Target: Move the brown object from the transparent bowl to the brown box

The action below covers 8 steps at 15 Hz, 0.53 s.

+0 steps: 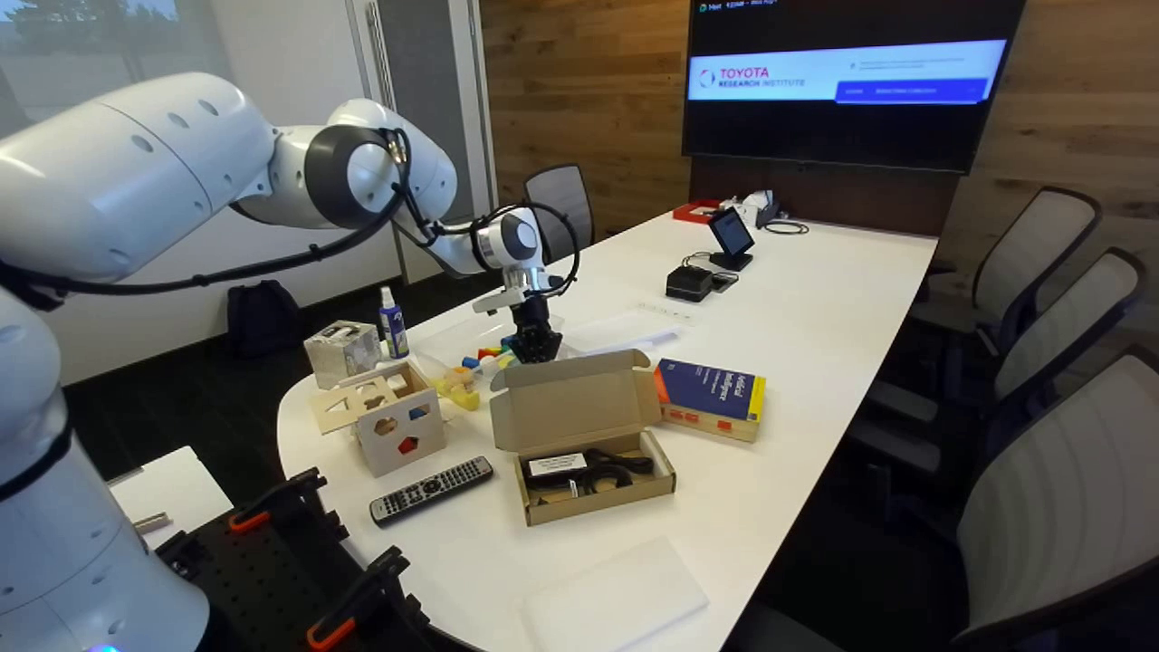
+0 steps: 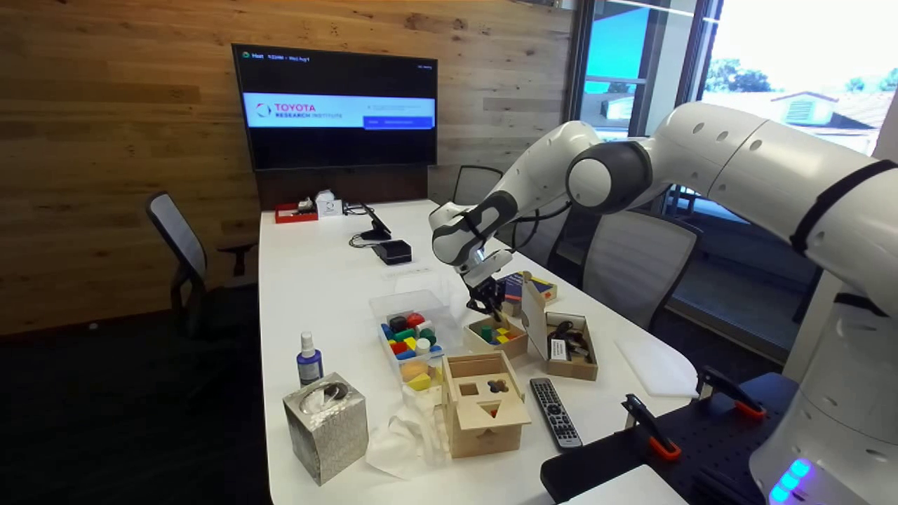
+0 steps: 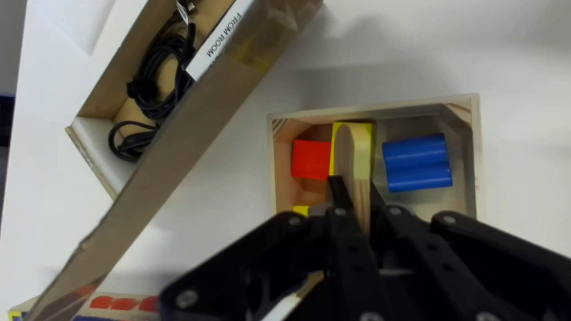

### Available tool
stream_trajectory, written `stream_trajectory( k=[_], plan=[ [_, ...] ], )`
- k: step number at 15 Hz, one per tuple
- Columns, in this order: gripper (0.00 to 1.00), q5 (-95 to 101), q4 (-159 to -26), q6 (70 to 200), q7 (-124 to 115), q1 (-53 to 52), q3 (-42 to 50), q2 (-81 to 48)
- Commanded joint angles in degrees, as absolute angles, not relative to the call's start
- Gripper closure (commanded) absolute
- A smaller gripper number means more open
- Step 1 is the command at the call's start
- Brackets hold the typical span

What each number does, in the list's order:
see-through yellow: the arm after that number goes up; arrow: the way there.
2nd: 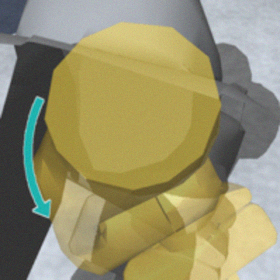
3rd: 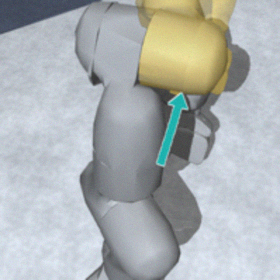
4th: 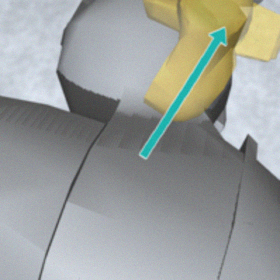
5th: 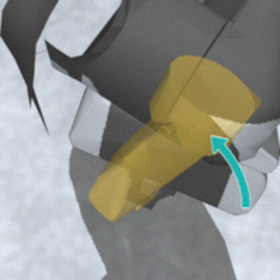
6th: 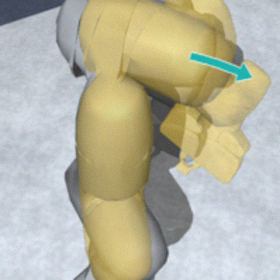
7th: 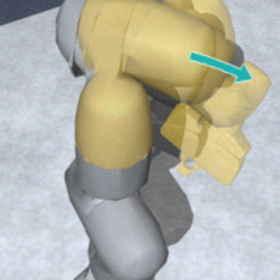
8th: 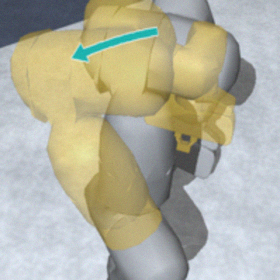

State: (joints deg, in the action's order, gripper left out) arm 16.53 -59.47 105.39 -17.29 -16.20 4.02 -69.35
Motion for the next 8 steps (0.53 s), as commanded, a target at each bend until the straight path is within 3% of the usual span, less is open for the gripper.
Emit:
stream_trajectory(
  k=[1,2,3,5,8],
  plan=[
    [0.98,16.4,-60.6,111.2,-16.8,-15.1,3.6,-69.2],
    [0.98,16.0,-61.7,114.4,-16.9,-14.4,3.3,-68.8],
    [0.66,15.8,-63.0,116.3,-17.8,-14.1,3.3,-68.4],
    [0.59,15.5,-65.5,119.8,-18.6,-13.4,3.3,-67.4],
    [0.36,15.8,-68.4,123.8,-18.7,-12.8,3.3,-66.2]
  ],
)
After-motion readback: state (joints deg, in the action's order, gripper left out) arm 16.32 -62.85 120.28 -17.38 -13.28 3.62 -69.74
